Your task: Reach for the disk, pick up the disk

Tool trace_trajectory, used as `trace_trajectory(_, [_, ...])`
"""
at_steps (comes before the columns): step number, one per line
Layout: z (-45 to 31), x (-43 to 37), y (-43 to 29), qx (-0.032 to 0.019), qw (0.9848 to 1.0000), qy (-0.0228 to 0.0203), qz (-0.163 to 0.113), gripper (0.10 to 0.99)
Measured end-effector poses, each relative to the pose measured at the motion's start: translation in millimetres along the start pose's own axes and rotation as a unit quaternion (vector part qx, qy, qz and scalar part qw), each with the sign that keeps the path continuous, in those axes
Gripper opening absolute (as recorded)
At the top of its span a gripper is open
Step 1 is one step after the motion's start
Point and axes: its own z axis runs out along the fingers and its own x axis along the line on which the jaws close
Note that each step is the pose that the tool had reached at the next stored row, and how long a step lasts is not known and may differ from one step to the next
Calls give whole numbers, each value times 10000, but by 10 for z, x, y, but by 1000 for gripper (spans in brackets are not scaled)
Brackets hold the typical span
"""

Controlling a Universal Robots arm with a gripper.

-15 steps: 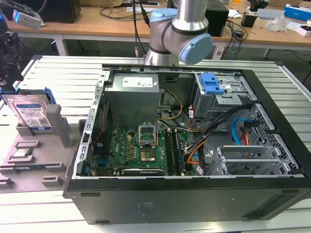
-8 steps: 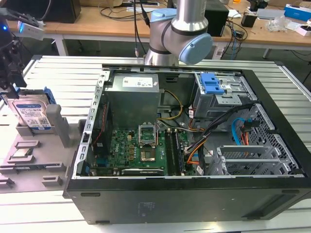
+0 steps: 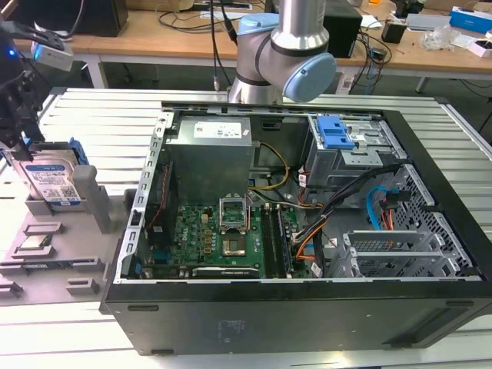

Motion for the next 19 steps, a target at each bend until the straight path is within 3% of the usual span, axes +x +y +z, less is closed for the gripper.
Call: trace_trajectory(19, [191,-3,-7,0,10000,0,-1,482])
